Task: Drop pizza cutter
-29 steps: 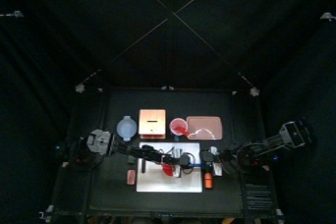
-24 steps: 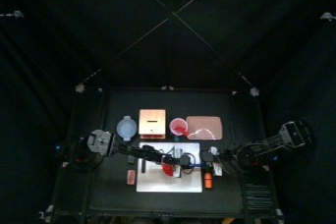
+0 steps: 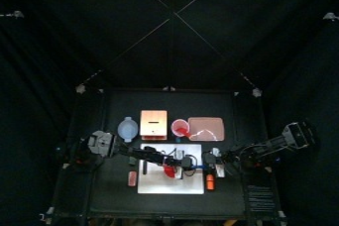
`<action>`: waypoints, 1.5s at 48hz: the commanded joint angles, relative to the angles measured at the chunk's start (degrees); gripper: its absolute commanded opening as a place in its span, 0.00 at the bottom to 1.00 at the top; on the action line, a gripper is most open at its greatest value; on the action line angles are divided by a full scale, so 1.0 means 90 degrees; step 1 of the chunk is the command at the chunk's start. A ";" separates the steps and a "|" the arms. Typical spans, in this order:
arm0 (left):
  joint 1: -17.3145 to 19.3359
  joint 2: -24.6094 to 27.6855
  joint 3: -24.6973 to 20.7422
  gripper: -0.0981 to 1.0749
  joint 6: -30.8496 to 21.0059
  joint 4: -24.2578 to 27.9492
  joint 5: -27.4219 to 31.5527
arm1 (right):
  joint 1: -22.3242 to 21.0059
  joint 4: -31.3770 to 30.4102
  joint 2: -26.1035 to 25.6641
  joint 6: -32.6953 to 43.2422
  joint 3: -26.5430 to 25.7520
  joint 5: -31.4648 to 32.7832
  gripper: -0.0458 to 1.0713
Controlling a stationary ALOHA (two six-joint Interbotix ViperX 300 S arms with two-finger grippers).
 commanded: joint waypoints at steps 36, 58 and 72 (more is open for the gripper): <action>0.0244 -0.1582 0.0879 0.48 0.0039 0.0420 0.0029 | -0.0518 -0.1328 -0.0615 -0.0049 -0.0771 -0.0020 0.37; 0.0332 -0.2197 0.1797 0.79 0.0029 0.0420 -0.1504 | -0.0762 -0.1309 -0.0605 -0.0039 -0.1055 -0.0020 0.37; 0.0195 -0.2344 0.2344 0.84 0.0059 0.0566 -0.2881 | -0.0967 -0.1113 -0.0596 -0.0020 -0.1094 -0.0068 0.37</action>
